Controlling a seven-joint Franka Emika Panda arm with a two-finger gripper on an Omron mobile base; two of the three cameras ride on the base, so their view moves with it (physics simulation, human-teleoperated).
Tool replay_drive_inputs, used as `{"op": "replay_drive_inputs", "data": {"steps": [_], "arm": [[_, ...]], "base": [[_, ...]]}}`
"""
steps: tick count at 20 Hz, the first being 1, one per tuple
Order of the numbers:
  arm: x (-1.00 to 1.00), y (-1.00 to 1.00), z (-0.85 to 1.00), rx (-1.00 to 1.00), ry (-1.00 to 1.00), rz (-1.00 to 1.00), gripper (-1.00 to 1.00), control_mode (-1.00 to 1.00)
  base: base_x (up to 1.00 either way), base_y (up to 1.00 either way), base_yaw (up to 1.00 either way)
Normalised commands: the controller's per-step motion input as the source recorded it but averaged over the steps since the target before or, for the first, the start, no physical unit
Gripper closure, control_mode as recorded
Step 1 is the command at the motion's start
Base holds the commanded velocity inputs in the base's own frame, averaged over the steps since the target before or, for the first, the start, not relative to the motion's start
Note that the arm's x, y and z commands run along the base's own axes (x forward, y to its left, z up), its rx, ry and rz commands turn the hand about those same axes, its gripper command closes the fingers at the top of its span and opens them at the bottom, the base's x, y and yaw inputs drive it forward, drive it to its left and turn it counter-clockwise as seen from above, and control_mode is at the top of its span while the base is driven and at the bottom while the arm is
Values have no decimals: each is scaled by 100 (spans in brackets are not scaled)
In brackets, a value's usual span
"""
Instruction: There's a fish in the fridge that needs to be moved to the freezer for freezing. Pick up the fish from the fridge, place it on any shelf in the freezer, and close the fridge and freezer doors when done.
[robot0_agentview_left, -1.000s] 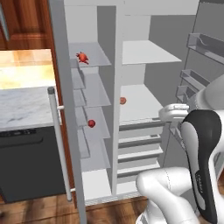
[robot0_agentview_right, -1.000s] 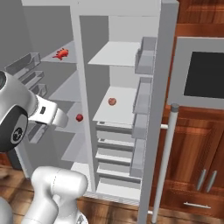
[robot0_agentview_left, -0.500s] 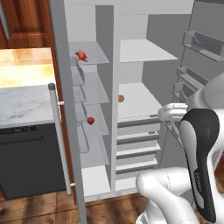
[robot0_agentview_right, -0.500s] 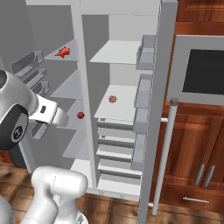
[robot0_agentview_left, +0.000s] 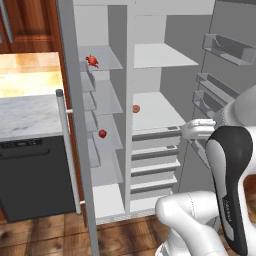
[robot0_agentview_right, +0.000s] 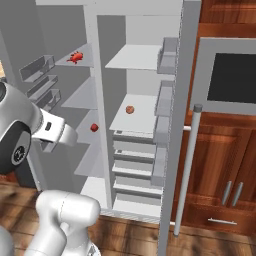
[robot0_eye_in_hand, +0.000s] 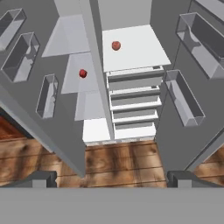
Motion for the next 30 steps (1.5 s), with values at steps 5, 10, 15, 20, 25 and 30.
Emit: {"op": "replay_drive_inputs", "data": {"steps": [5, 10, 15, 20, 25, 30], "arm": [[-14, -45, -2, 0, -5, 0, -100, -100], [-36, -93, -15, 0, -17, 1, -100, -100], [-12, -98, -26, 0, -22, 4, -100, -100], [-1, -78, -16, 0, -19, 4, -100, -100], [6, -68, -19, 0, -7, 3, -100, -100], [27, -58, -48, 0, -16, 8, -100, -100]], "base": [[0, 0, 0], [0, 0, 0], [0, 0, 0], [0, 0, 0], [0, 0, 0], [0, 0, 0]]}}
